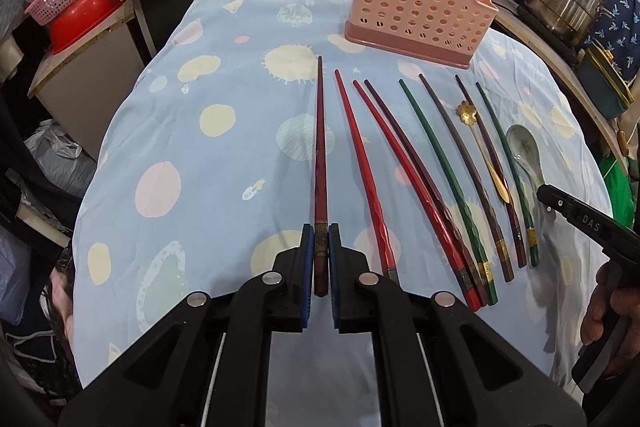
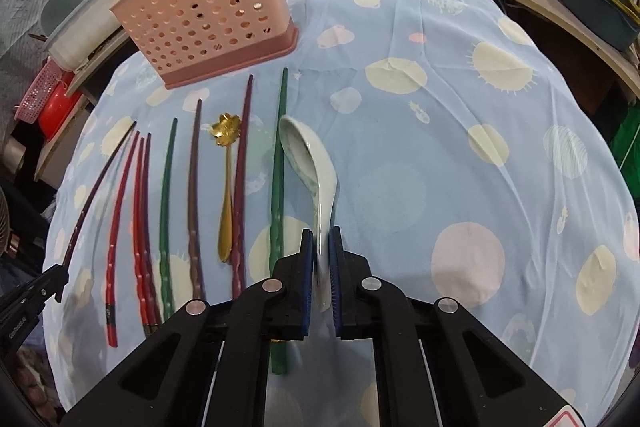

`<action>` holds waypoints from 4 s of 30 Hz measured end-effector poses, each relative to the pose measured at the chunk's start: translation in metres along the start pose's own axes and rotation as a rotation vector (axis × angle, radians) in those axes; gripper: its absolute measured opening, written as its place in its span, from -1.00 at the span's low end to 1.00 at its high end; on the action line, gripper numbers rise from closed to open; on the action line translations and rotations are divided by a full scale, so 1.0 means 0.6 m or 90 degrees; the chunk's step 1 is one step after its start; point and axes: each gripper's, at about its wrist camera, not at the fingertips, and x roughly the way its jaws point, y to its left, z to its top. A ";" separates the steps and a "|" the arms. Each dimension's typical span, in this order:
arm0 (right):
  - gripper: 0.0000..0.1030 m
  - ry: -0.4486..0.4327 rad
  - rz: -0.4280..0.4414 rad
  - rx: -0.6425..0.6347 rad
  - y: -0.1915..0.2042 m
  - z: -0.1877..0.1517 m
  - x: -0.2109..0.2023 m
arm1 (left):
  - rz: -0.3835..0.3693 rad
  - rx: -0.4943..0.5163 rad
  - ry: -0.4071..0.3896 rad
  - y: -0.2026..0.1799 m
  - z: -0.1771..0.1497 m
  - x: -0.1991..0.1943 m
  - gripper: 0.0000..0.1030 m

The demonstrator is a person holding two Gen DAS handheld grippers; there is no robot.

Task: Organize utensils

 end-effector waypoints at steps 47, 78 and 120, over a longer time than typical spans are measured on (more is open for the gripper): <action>-0.87 -0.228 0.032 -0.038 0.076 0.288 -0.170 | -0.009 0.076 -0.362 -0.042 0.380 -0.291 -0.87; -0.59 -0.162 0.015 -0.014 0.090 0.343 -0.006 | -0.006 0.028 -0.315 -0.078 0.455 -0.070 0.00; -0.59 -0.009 0.003 -0.043 0.041 -0.062 -0.052 | -0.001 0.003 -0.044 -0.034 0.000 0.018 0.00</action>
